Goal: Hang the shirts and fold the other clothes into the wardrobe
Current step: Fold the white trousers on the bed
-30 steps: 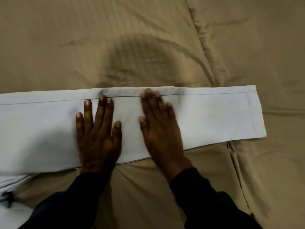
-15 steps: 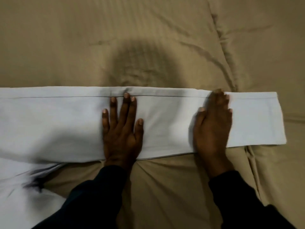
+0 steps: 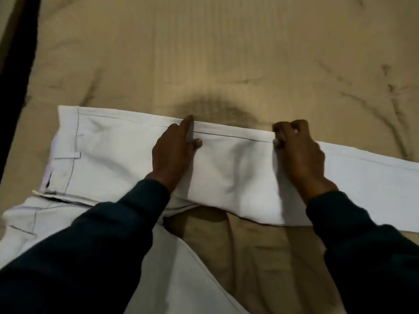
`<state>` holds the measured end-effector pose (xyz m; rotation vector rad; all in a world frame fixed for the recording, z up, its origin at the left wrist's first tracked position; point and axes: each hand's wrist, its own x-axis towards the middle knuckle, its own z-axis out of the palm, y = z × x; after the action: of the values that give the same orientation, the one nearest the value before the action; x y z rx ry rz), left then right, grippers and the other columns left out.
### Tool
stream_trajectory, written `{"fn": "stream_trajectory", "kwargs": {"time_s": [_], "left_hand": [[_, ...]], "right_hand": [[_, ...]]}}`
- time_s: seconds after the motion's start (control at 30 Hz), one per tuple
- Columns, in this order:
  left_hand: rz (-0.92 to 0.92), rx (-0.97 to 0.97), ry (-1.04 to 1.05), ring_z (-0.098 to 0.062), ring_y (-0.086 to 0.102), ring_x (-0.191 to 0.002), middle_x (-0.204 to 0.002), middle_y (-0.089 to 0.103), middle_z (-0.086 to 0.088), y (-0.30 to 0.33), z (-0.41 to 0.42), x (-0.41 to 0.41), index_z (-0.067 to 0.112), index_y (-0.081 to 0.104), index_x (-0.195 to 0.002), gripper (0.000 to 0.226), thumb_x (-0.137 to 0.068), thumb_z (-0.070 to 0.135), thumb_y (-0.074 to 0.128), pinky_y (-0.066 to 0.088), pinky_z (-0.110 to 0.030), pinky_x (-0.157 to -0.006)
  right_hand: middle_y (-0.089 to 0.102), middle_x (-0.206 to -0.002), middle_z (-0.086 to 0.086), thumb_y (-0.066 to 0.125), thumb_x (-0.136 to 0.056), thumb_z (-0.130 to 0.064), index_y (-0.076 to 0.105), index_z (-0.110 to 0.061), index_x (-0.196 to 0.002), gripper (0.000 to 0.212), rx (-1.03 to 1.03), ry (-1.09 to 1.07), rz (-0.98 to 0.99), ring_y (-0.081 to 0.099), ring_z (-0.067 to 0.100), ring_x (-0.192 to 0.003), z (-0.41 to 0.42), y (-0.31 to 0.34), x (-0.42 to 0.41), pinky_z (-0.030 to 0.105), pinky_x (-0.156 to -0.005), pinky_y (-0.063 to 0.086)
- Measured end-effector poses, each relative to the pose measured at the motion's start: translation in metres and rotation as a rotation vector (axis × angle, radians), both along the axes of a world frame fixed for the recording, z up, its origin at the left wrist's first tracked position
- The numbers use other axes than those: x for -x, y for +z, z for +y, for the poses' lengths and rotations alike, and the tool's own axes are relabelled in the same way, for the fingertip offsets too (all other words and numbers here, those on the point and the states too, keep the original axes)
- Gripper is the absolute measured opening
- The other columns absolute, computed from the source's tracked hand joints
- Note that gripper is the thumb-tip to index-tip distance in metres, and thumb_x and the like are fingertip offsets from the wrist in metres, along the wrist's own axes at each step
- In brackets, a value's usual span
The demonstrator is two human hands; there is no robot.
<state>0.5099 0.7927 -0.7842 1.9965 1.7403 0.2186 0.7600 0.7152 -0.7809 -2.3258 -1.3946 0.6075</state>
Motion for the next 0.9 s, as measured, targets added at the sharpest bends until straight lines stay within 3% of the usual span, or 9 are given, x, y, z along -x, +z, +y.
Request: {"fn": "stream_trajectory", "kwargs": {"time_s": [0.13, 0.27, 0.33, 0.4, 0.5, 0.57, 0.7, 0.8, 0.9], "left_hand": [[-0.084, -0.091, 0.020, -0.032, 0.058, -0.089, -0.088, 0.062, -0.001, 0.008, 0.017, -0.003, 0.022, 0.056, -0.111, 0.017, -0.095, 0.027, 0.060, 0.033, -0.032, -0.068], [-0.196, -0.238, 0.051, -0.020, 0.049, -0.080, -0.090, 0.058, 0.000, 0.002, 0.040, -0.011, 0.019, 0.055, -0.108, 0.011, -0.097, 0.018, 0.054, 0.031, -0.029, -0.068], [-0.182, -0.212, 0.052, -0.024, 0.054, -0.090, -0.102, 0.059, -0.005, -0.007, 0.050, -0.014, 0.019, 0.055, -0.118, 0.022, -0.097, 0.025, 0.056, 0.033, -0.030, -0.072], [-0.074, -0.184, 0.046, -0.030, 0.054, -0.104, -0.115, 0.055, -0.010, -0.019, 0.048, -0.019, 0.016, 0.054, -0.126, 0.033, -0.098, 0.034, 0.056, 0.035, -0.032, -0.078], [-0.041, -0.269, 0.029, -0.036, 0.047, -0.122, -0.133, 0.049, -0.018, -0.023, 0.008, -0.033, 0.006, 0.050, -0.139, 0.050, -0.098, 0.034, 0.056, 0.038, -0.041, -0.099], [-0.133, -0.337, 0.017, -0.038, 0.040, -0.134, -0.148, 0.042, -0.021, -0.019, -0.037, -0.048, 0.004, 0.048, -0.143, 0.055, -0.097, 0.035, 0.056, 0.031, -0.046, -0.110], [-0.309, -0.258, -0.184, -0.023, 0.032, -0.147, -0.159, 0.038, -0.007, -0.015, -0.114, -0.088, 0.013, 0.049, -0.145, 0.047, -0.102, 0.031, 0.048, 0.023, -0.036, -0.120], [-0.328, -0.261, -0.314, -0.021, 0.032, -0.148, -0.158, 0.039, -0.007, -0.025, -0.099, -0.130, 0.010, 0.046, -0.148, 0.048, -0.104, 0.024, 0.036, 0.024, -0.037, -0.121], [-0.267, -0.245, -0.432, -0.023, 0.028, -0.150, -0.160, 0.034, -0.010, -0.041, -0.068, -0.162, 0.007, 0.038, -0.152, 0.056, -0.102, 0.031, 0.036, 0.020, -0.041, -0.122]], "right_hand": [[0.049, -0.101, 0.009, 0.051, -0.100, -0.028, 0.058, -0.019, -0.110, 0.015, 0.128, 0.021, -0.222, 0.055, 0.040, -0.096, 0.008, 0.003, -0.032, 0.035, -0.075, 0.030], [0.047, -0.081, -0.006, 0.043, -0.096, -0.031, 0.056, -0.009, -0.096, 0.025, -0.102, -0.267, -0.058, 0.046, 0.027, -0.081, 0.052, -0.004, -0.034, 0.031, -0.071, 0.023], [0.050, -0.090, -0.002, 0.042, -0.096, -0.025, 0.058, -0.007, -0.097, 0.023, -0.214, -0.274, -0.083, 0.046, 0.028, -0.094, 0.069, -0.016, -0.028, 0.031, -0.073, 0.024], [0.054, -0.109, 0.009, 0.040, -0.096, -0.014, 0.059, -0.008, -0.102, 0.020, -0.253, -0.197, -0.258, 0.046, 0.029, -0.101, 0.067, -0.036, -0.021, 0.031, -0.076, 0.025], [0.057, -0.119, 0.013, 0.040, -0.089, -0.008, 0.060, -0.011, -0.107, 0.027, -0.307, -0.139, -0.441, 0.050, 0.034, -0.100, 0.059, -0.053, -0.015, 0.036, -0.076, 0.029], [0.057, -0.122, 0.013, 0.042, -0.091, -0.011, 0.061, -0.010, -0.110, 0.027, -0.316, -0.109, -0.384, 0.052, 0.035, -0.102, 0.058, -0.047, -0.022, 0.037, -0.079, 0.033], [0.058, -0.122, 0.010, 0.046, -0.097, -0.012, 0.060, -0.007, -0.118, 0.025, -0.415, -0.093, -0.111, 0.055, 0.023, -0.111, 0.008, -0.014, -0.035, 0.028, -0.091, 0.041], [0.058, -0.105, 0.008, 0.050, -0.098, -0.011, 0.059, -0.008, -0.103, 0.011, -0.473, -0.356, -0.141, 0.057, 0.028, -0.102, -0.055, -0.008, -0.044, 0.034, -0.087, 0.045], [0.054, -0.105, 0.005, 0.058, -0.096, -0.021, 0.047, -0.016, -0.094, 0.013, -0.413, -0.963, 0.102, 0.058, 0.030, -0.105, -0.101, -0.013, -0.060, 0.025, -0.084, 0.039]]}}
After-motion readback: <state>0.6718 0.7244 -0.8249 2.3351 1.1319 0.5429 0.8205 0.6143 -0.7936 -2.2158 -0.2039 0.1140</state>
